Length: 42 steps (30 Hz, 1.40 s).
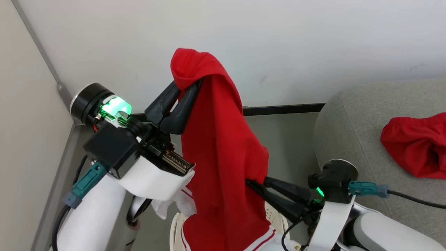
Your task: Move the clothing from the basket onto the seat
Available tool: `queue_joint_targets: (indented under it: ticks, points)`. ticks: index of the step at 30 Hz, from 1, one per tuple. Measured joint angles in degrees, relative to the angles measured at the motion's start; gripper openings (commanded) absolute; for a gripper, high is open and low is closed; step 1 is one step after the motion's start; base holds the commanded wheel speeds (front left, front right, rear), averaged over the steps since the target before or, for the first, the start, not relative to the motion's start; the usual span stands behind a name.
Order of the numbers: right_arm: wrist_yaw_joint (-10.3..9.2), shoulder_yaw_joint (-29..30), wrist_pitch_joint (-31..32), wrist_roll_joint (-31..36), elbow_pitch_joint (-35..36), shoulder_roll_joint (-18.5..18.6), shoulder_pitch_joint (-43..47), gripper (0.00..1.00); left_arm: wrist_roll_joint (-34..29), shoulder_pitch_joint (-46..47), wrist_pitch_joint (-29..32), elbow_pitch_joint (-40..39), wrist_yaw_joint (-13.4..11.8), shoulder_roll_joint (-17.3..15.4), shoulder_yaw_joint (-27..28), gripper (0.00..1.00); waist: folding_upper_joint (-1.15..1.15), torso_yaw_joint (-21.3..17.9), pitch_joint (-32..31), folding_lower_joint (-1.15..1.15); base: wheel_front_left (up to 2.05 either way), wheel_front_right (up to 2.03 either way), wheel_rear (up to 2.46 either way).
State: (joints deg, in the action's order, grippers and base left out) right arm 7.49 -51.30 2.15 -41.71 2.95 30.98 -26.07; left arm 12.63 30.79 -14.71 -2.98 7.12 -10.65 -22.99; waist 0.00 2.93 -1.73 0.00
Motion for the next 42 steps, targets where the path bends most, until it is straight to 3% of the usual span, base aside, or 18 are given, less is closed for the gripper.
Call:
queue_joint_targets:
  ticks: [1, 9, 20, 21, 23, 24, 25, 31, 42]
  points:
    - [0.0, -0.2, -0.5, 0.3, -0.2, 0.0, -0.2, 0.0, 0.3, -0.2, 0.0, 0.7, 0.0, 0.0, 0.0, 0.0, 0.0, 0.0, 0.0, 0.0, 0.0, 0.0, 0.0]
    - [0.0, -0.2, -4.3, 1.4, -2.8, 1.2, -0.2, 0.0, 1.1, -3.6, 0.0, 7.0, 0.0, -1.4, 2.1, 0.0, 0.0, -0.5, -0.3, 0.0, 0.0, 0.0, 0.0]
    - [0.0, 7.9, -10.1, -0.8, -3.1, 2.5, 0.1, 0.0, 4.0, -10.0, 1.3, 16.4, -1.6, -2.1, 5.1, 0.0, 0.0, -2.3, -1.2, 0.0, 0.0, 0.0, 0.0]
    - [0.0, 8.8, -10.3, -0.9, -3.4, 2.8, 0.1, 0.0, 4.0, -10.6, 1.5, 16.9, -1.7, -2.1, 5.1, 0.11, 0.0, -2.5, -1.3, 0.0, 0.0, 0.0, 0.0]
    - [0.0, 10.8, -10.8, -1.0, -4.1, 3.7, 0.2, 0.0, 4.9, -11.7, 2.2, 18.0, -1.9, -2.1, 5.1, 0.55, 0.0, -2.9, -1.4, 0.0, 0.0, 0.0, 0.0]
    - [0.0, 11.8, -11.2, -0.9, -4.8, 4.0, 0.3, 0.0, 4.9, -12.2, 2.6, 18.5, -1.9, -2.1, 5.0, 0.92, 0.0, -3.1, -1.5, 0.0, 0.0, 0.0, 0.0]
    - [0.0, 12.7, -11.3, -0.9, -5.4, 4.2, 0.3, 0.0, 5.1, -12.8, 2.7, 18.8, -1.9, -2.1, 5.0, 1.0, 0.0, -3.3, -1.6, 0.0, 0.0, 0.0, 0.0]
    - [0.0, 18.9, -12.5, -0.6, -8.3, 5.4, 2.3, 0.0, 5.5, -14.7, 3.1, 19.6, -2.2, -2.0, 5.3, 1.0, 0.0, -4.3, -1.8, 0.0, 0.0, 0.0, 0.0]
    - [0.0, 27.2, -13.1, 0.0, -8.8, 6.4, 8.0, 0.0, 6.4, -15.5, 1.8, 18.9, -5.7, -1.0, 8.5, 1.0, 0.0, -6.5, -1.9, 0.0, 0.0, 0.0, 0.0]
